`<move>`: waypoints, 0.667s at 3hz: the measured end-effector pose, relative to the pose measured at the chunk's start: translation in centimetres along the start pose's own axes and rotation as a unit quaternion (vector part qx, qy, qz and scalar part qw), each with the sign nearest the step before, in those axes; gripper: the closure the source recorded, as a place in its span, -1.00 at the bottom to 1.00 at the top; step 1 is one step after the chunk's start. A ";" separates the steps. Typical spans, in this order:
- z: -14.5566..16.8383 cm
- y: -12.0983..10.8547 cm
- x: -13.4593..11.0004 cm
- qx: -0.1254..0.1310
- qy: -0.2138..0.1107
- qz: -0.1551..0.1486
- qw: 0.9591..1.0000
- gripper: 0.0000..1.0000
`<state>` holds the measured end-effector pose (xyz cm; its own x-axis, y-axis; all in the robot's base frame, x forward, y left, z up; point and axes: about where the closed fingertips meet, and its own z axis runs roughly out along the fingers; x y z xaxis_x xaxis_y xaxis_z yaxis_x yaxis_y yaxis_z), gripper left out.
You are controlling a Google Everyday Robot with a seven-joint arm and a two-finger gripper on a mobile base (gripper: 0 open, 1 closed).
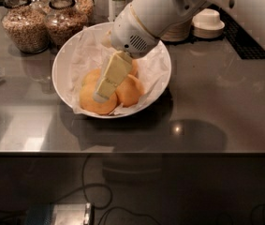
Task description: Pick orange from white bowl
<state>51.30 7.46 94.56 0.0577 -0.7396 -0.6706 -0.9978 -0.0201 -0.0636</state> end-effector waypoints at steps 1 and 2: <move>2.0 -0.2 2.0 -0.013 0.011 0.011 1.000 -1.00; 2.4 0.3 2.0 -0.014 0.022 -0.007 1.000 -1.00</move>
Offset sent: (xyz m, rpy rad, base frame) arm -0.0037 0.0008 -0.0331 -0.0709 -0.0160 0.0489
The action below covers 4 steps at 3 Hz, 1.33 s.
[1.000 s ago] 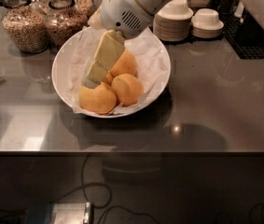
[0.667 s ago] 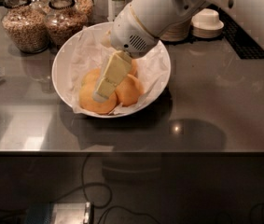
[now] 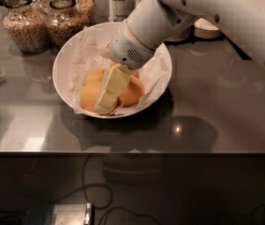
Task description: Pick orange from white bowl
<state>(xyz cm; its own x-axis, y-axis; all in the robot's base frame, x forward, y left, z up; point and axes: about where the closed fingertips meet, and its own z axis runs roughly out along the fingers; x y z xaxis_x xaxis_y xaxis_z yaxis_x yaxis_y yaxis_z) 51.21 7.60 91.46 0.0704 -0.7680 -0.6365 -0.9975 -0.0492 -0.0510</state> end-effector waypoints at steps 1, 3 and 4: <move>-1.1 1.0 -1.1 0.011 0.016 -0.030 0.999 -0.61; -1.2 1.4 -1.0 0.008 0.028 -0.043 0.999 0.14; 0.1 1.4 -0.3 -0.010 0.034 -0.039 0.999 0.04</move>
Offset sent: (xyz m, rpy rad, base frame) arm -0.0201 -0.0056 0.0255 -0.0620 -0.1014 0.0520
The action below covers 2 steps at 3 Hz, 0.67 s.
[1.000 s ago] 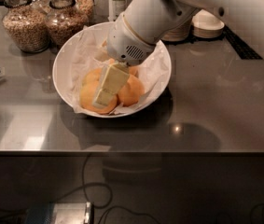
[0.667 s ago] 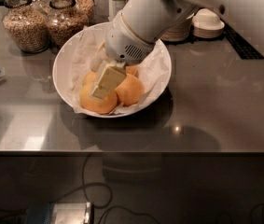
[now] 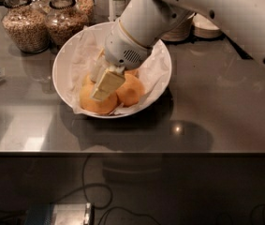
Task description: Pick orange from white bowl
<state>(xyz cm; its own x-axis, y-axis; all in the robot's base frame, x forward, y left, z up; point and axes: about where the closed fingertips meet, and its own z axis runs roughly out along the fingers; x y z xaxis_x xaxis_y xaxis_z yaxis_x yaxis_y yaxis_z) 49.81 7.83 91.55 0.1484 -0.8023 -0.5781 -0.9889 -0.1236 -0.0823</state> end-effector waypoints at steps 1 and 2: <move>0.1 0.0 -0.1 -0.005 0.001 -0.001 1.000 -0.22; 1.1 0.0 0.3 -0.019 0.007 0.000 1.000 0.05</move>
Offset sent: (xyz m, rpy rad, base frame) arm 0.0032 0.0037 -0.0236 -0.0381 0.0588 0.0342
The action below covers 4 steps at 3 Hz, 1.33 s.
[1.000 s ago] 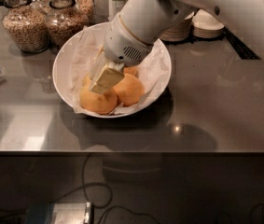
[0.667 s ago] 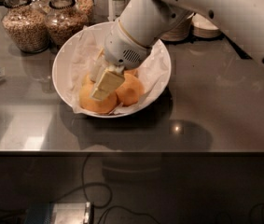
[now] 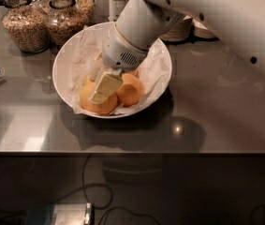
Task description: Pick orange from white bowl
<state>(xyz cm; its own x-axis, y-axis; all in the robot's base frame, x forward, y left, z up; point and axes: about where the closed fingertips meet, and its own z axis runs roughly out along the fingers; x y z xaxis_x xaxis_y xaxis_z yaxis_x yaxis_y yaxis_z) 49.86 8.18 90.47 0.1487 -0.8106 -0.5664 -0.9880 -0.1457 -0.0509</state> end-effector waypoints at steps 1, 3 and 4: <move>0.1 0.0 0.1 -0.001 0.000 0.001 1.000 0.16; 0.0 -0.3 -0.1 -0.003 0.001 0.002 1.000 -0.24; 0.0 -0.5 0.0 -0.005 0.001 0.005 1.000 -0.50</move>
Offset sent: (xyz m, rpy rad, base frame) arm 0.0060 -0.0028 -0.0204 -0.0099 0.0381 -0.0087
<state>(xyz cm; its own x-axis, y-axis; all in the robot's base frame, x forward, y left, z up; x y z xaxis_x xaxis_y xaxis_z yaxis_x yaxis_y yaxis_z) 50.33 8.28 90.50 0.1394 -0.8128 -0.5656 -0.9889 -0.1437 -0.0371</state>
